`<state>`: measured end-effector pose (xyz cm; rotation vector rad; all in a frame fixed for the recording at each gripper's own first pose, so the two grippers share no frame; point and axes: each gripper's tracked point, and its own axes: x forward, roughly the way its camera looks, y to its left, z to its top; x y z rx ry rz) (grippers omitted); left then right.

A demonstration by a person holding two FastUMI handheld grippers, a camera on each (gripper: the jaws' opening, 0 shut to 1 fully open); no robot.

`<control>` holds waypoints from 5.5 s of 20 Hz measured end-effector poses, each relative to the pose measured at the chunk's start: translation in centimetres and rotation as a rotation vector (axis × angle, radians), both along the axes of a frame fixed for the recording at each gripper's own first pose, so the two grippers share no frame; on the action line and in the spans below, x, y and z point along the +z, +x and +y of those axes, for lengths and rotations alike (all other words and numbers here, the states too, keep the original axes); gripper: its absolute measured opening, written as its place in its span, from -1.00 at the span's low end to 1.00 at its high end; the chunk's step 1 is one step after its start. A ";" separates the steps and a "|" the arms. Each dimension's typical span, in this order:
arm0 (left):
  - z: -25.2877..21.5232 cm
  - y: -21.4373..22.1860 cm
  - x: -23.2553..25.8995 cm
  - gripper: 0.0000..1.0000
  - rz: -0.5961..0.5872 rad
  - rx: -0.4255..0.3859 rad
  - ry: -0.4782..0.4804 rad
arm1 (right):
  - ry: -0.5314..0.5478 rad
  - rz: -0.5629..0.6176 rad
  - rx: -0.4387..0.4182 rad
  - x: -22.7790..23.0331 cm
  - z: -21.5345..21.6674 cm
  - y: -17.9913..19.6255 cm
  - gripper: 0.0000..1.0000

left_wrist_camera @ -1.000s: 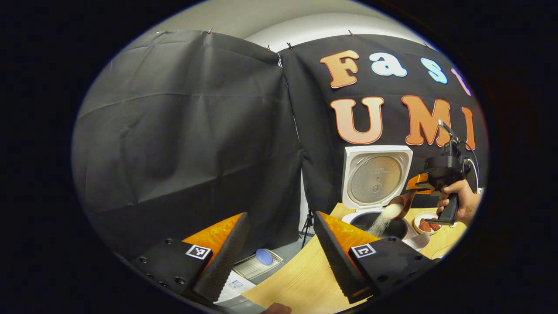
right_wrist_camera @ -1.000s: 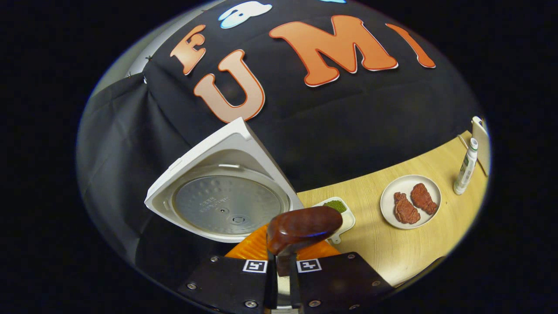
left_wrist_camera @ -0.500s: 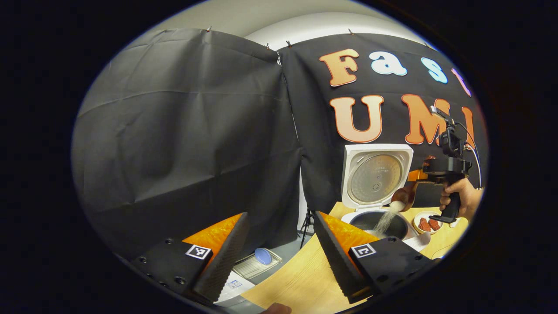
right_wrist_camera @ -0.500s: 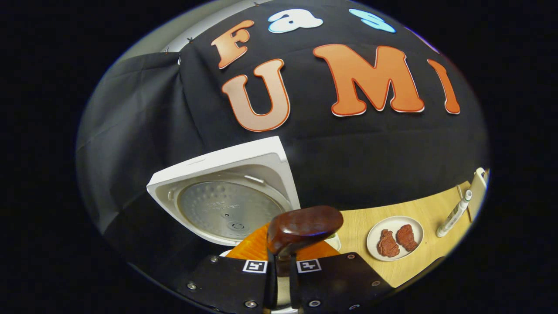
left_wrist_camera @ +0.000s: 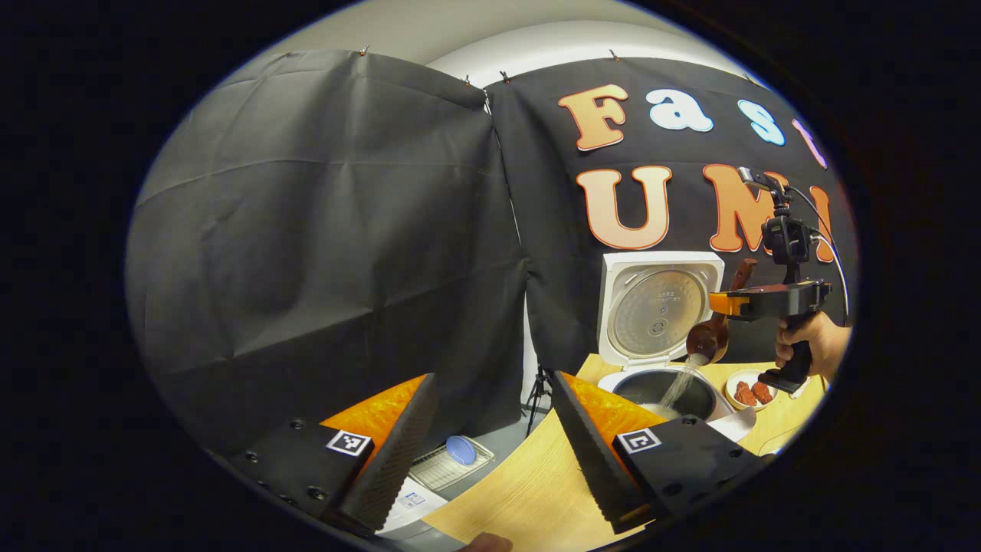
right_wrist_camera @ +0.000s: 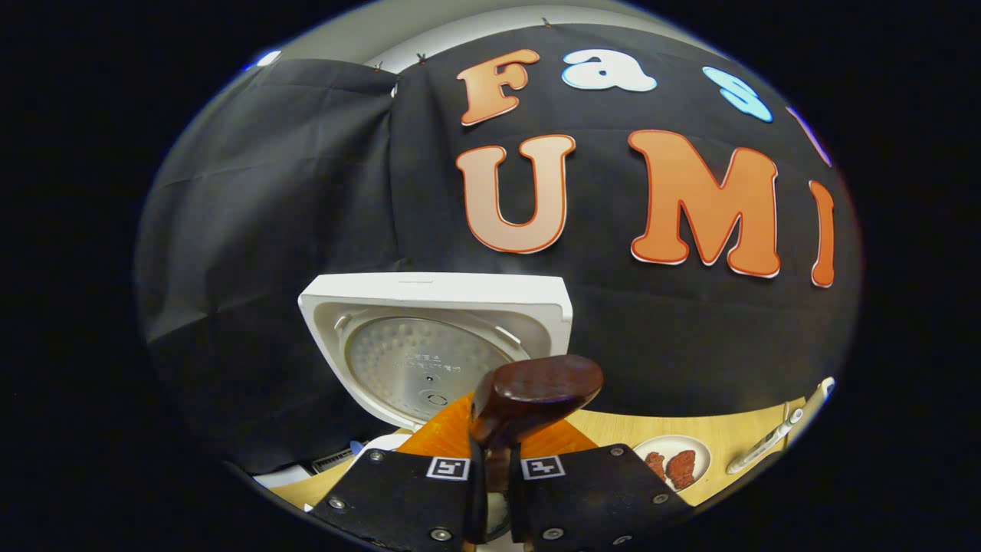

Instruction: Close the left gripper, press the button to open the rice cooker; take a wooden spoon from the chopstick holder with the right hand, scoop a spoonful of rice and pour it into the rice cooker, then put the wooden spoon back into the chopstick holder.

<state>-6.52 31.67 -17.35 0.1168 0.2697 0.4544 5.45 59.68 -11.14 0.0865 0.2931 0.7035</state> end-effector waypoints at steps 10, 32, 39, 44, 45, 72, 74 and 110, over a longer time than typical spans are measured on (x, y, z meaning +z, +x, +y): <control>-0.1 -0.1 -0.2 1.00 0.001 0.001 -0.001 | -0.127 -0.298 0.198 2.8 0.9 -4.7 -0.80; -11.4 1.6 -0.2 0.96 0.036 -0.125 -0.058 | 0.171 0.245 -0.280 -1.5 -32.1 -4.9 -0.80; -18.6 1.8 -0.2 1.00 0.039 -0.151 -0.045 | 0.147 0.302 -0.447 -6.0 -44.0 -7.0 -0.80; -21.5 1.7 1.0 1.00 0.021 -0.131 0.030 | 0.147 0.383 -0.546 -10.2 -50.2 -8.5 -0.79; -21.9 1.8 1.3 1.00 0.017 -0.127 0.030 | 0.146 0.397 -0.559 -11.1 -51.0 -8.9 -0.80; -19.9 6.9 8.9 1.00 -0.130 -0.085 0.037 | 0.102 0.635 -0.681 -28.1 -54.5 -14.9 -0.52; -19.8 9.5 9.2 0.94 -0.132 -0.128 0.023 | 0.088 0.630 -0.693 -27.3 -55.1 -15.1 -0.29; -19.9 18.5 -10.8 1.00 0.802 -0.145 -0.368 | 0.005 0.177 -0.712 -3.9 -60.3 -14.1 0.71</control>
